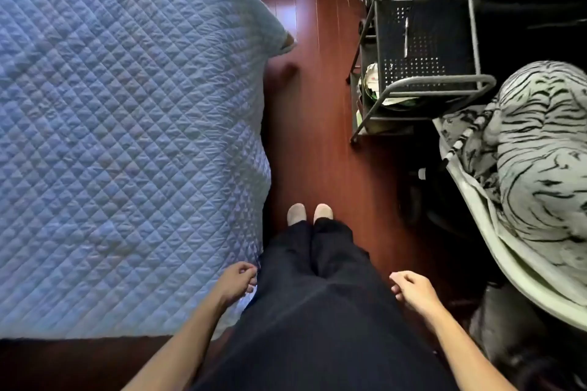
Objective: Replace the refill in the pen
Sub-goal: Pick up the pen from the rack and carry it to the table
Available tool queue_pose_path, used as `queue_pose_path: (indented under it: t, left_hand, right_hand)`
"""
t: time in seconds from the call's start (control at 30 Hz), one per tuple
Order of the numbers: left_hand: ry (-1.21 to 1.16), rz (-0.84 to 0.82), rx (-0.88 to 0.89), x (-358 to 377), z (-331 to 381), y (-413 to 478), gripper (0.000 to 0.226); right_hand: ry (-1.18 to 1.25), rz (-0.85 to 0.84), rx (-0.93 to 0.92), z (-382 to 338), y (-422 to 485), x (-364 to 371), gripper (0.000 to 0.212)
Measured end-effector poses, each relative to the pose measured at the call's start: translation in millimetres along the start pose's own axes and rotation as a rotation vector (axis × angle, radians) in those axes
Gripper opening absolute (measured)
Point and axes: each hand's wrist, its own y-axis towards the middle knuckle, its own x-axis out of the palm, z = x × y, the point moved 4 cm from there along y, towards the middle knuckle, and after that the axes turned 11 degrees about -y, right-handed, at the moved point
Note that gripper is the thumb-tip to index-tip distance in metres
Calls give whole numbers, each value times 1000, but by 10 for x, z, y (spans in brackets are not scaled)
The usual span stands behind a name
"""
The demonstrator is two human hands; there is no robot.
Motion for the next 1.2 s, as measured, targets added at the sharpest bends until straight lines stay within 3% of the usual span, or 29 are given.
queue_pose_path:
  t: [0.33, 0.43, 0.67, 0.8, 0.93, 1.1, 1.2]
  left_hand:
    - [60, 72, 31, 50, 383, 79, 15]
    - [37, 117, 37, -1, 473, 17, 17]
    - [226, 140, 66, -230, 684, 67, 20]
    - [262, 121, 64, -392, 974, 287, 30]
    - [353, 60, 56, -567, 1574, 583, 29]
    - [404, -13, 190, -604, 2835, 915, 42]
    - [275, 10, 239, -571, 3633, 1044, 24]
  right_hand:
    - [-71, -9, 55, -206, 227, -211, 18]
    - [-68, 0, -17, -640, 380, -341, 18]
    - [9, 72, -226, -2014, 594, -734, 16]
    - [49, 101, -257, -2576, 724, -878, 17]
    - [41, 109, -195, -2753, 844, -935, 18]
    - [19, 105, -27, -2561, 905, -955, 18]
    - [-13, 96, 56, -2453, 871, -969, 21]
